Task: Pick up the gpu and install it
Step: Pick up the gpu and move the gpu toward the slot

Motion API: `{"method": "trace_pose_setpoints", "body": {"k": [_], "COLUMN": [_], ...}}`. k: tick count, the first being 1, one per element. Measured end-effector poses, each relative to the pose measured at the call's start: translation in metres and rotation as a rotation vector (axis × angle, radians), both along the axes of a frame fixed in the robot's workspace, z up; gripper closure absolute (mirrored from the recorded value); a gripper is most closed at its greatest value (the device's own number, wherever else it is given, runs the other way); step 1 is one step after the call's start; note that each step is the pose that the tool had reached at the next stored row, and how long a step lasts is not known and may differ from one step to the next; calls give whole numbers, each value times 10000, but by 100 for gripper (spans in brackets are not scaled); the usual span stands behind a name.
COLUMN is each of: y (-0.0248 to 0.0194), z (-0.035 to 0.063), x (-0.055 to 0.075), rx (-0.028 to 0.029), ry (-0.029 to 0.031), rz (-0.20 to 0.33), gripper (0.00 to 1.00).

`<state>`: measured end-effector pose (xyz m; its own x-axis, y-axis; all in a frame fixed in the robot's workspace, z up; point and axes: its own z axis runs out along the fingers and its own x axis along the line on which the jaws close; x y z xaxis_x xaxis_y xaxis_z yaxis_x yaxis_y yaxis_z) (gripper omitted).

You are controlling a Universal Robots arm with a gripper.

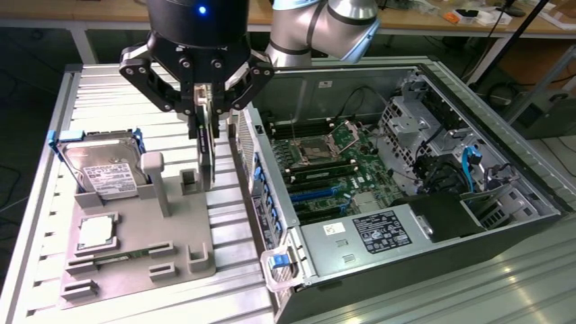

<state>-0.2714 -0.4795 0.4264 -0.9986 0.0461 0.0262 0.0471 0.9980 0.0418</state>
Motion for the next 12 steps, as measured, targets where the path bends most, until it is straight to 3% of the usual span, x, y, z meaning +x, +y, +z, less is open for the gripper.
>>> {"method": "trace_pose_setpoints", "body": {"k": [12], "y": [0], "z": [0], "x": [40], "rx": [-2], "ry": [0], "rz": [0], "gripper": [73]}}
